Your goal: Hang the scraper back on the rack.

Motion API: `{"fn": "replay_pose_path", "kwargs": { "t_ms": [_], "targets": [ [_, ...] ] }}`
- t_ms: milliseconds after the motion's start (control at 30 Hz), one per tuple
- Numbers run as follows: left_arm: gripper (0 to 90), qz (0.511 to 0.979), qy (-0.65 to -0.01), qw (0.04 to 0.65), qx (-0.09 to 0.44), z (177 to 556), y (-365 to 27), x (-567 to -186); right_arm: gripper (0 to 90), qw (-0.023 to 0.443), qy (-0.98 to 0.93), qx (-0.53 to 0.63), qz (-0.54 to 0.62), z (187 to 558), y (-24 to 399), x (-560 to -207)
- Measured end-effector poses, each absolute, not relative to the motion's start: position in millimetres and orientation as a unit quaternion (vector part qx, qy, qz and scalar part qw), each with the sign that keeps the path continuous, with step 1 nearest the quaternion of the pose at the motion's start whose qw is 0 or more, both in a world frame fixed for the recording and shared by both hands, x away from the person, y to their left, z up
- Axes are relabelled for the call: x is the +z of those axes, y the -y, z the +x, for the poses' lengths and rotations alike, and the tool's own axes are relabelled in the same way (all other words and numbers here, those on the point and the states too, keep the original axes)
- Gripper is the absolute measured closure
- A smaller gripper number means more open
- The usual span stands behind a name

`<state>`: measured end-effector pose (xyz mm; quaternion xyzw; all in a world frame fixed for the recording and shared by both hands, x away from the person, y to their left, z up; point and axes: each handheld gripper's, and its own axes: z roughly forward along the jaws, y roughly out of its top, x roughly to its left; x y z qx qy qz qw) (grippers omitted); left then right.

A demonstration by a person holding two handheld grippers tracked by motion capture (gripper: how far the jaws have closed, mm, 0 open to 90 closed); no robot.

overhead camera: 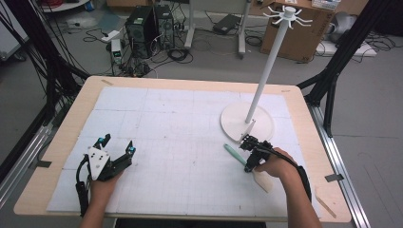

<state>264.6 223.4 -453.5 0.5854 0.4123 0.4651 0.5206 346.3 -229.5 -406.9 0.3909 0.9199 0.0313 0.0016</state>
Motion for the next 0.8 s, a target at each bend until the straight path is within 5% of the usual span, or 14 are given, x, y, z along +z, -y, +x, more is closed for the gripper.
{"fn": "replay_pose_path", "kwargs": {
  "t_ms": [800],
  "targets": [
    [22.6,0.585,-0.412,0.52,0.465,264.5,-223.4,-453.5,79.8,-0.011,-0.918,0.046,0.393,345.7,230.4,-406.5]
  ]
}}
